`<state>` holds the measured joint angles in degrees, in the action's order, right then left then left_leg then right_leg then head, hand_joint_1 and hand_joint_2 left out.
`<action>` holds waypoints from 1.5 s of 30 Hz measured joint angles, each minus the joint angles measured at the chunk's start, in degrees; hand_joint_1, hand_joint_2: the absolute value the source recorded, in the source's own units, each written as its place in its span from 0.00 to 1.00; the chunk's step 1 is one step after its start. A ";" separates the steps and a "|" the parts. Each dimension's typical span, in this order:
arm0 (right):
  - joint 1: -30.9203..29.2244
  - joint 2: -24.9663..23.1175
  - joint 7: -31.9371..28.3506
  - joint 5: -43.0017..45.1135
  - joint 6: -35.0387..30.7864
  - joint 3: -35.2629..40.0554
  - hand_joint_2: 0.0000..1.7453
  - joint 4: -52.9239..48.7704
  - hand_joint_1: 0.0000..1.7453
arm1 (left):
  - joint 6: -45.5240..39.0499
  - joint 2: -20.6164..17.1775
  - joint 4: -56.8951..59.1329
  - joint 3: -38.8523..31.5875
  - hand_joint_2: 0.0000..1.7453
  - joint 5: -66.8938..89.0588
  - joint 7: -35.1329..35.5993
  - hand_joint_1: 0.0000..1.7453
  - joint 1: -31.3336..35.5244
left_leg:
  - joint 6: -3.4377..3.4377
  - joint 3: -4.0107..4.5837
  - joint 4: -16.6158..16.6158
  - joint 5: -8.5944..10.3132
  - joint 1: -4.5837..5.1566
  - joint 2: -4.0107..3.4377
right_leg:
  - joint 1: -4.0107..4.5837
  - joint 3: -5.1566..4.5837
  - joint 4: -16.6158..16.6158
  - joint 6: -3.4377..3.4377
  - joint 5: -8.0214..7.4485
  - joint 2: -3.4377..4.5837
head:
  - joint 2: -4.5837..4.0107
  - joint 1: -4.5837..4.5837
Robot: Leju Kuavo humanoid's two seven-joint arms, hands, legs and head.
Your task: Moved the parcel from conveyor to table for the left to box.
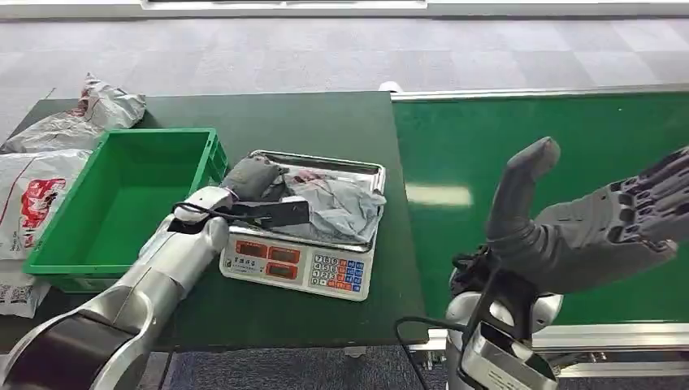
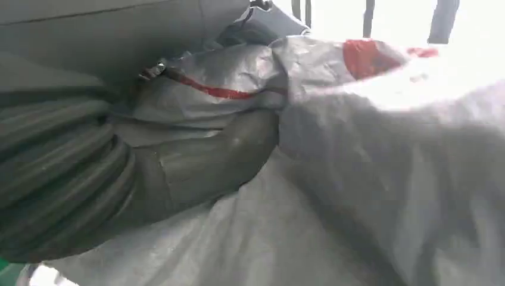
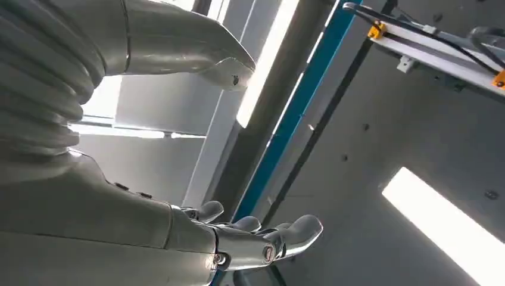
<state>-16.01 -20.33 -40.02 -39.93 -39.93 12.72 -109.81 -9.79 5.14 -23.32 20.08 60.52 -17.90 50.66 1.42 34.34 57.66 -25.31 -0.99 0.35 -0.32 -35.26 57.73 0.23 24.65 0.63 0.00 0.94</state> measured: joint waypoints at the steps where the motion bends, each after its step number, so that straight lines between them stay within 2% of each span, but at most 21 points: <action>1: 0.09 0.02 0.00 0.02 0.00 -0.09 1.00 -0.02 0.00 | -5.75 -0.02 -0.59 -1.18 1.00 -1.29 1.80 1.00 0.00 | 0.00 0.01 0.00 0.00 0.00 0.00 | 0.00 -0.01 0.00 0.00 0.00 0.01 | 0.00 0.02; 3: 0.29 0.07 0.00 0.35 -0.02 -0.31 1.00 -0.02 0.00 | -16.46 -0.07 -1.65 -4.07 1.00 -2.62 6.12 1.00 0.47 | 0.00 0.00 0.00 0.00 0.00 -0.01 | 0.00 -0.02 0.00 0.00 0.00 0.01 | 0.00 0.02; 6: 0.34 0.09 0.04 0.37 -0.02 -0.50 1.00 -0.02 0.00 | -19.41 -0.35 -2.34 -6.40 1.00 -2.90 7.48 1.00 1.19 | 0.00 0.00 0.00 0.00 0.00 0.00 | 0.00 -0.01 0.00 0.00 0.00 -0.01 | 0.00 0.02; 11: 0.42 0.09 0.04 1.64 -0.02 -0.83 1.00 0.02 0.00 | -27.46 -2.84 -2.45 -9.09 1.00 1.19 17.34 1.00 1.30 | 0.05 0.07 -0.01 0.04 -0.03 -0.03 | 0.03 -0.03 0.04 0.01 0.00 0.04 | 0.00 0.00; 16: 0.54 0.13 0.04 2.43 -0.02 -1.20 1.00 0.31 0.00 | -29.23 -8.02 -1.90 -10.38 1.00 16.66 38.02 1.00 0.68 | 0.06 0.02 -0.02 0.04 -0.04 -0.14 | 0.03 -0.13 0.04 0.03 -0.01 0.20 | 0.00 0.02; 20: 0.91 0.22 0.04 2.43 -0.02 -1.40 1.00 0.48 0.00 | -29.05 -10.34 -1.07 -11.12 1.00 18.19 39.43 1.00 -0.04 | 0.06 0.15 -0.02 0.09 -0.07 0.15 | 0.07 -0.10 0.05 0.04 0.01 -0.10 | 0.00 0.00; 25: 0.93 0.22 0.04 2.43 -0.02 -1.44 1.00 0.59 0.00 | -28.39 -11.65 -0.30 -11.25 1.00 19.16 40.87 1.00 -0.55 | 0.05 0.18 -0.01 0.09 0.02 0.14 | 0.05 -0.11 0.05 0.02 0.00 -0.08 | 0.00 0.00; 26: 0.94 0.22 0.04 2.43 -0.02 -1.46 1.00 0.61 0.00 | -27.34 -11.93 -0.08 -11.30 1.00 19.59 41.97 0.81 -0.55 | 0.04 0.17 -0.01 0.08 0.05 0.13 | 0.03 -0.11 0.05 0.02 0.00 -0.07 | 0.00 0.00; 27: 0.95 0.22 0.04 2.40 -0.02 -1.49 1.00 0.63 0.00 | -25.89 -12.21 0.39 -11.36 1.00 19.87 43.44 0.00 -0.61 | 0.04 0.16 -0.01 0.07 0.06 0.11 | 0.01 -0.12 0.05 0.02 0.00 -0.06 | 0.00 0.02; 28: 0.96 0.22 0.04 2.30 -0.02 -1.53 1.00 0.63 0.00 | -25.25 -12.46 0.70 -11.54 0.00 19.90 44.32 0.00 -0.89 | 0.04 0.16 -0.01 0.07 0.06 0.08 | 0.00 -0.13 0.05 0.02 0.00 -0.04 | 0.00 0.02; 33: 0.95 0.22 0.04 1.35 -0.02 -1.53 1.00 0.66 0.00 | -23.87 -13.18 1.86 -12.78 0.00 21.03 48.59 0.00 -2.86 | 0.04 0.17 -0.01 0.08 0.03 0.11 | -0.01 -0.15 0.05 0.02 0.00 -0.07 | 0.00 0.02; 41: 1.08 0.24 0.04 -0.07 -0.02 -1.64 1.00 0.96 0.00 | -29.59 -13.09 0.93 -16.81 0.00 21.44 47.69 0.00 -4.11 | 0.04 0.16 -0.01 0.08 0.04 0.08 | -0.01 -0.17 0.05 0.02 0.00 -0.06 | 0.00 0.02; 43: 1.09 0.24 0.09 -0.09 -0.02 -1.68 1.00 1.03 0.00 | -29.77 -12.98 -1.21 -18.40 0.00 21.84 46.35 0.00 -5.17 | 0.04 0.15 -0.01 0.08 0.04 0.06 | -0.02 -0.17 0.05 0.02 0.00 -0.06 | 0.00 0.02; 45: 1.13 0.24 0.11 -0.15 -0.02 -1.75 1.00 1.16 0.00 | -30.03 -11.83 -8.73 -22.10 0.00 21.35 40.51 0.00 -8.05 | 0.04 0.15 0.01 0.08 0.05 -0.01 | -0.03 -0.25 0.04 0.02 0.00 0.04 | 0.00 0.04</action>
<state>-14.88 -20.09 -39.91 -40.09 -39.95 10.97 -108.65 -39.82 -6.69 -32.05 -2.01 81.87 22.61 42.61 1.46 34.49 57.67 -25.23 -0.94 0.35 -0.36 -35.51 57.77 0.25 24.66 0.68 0.00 0.98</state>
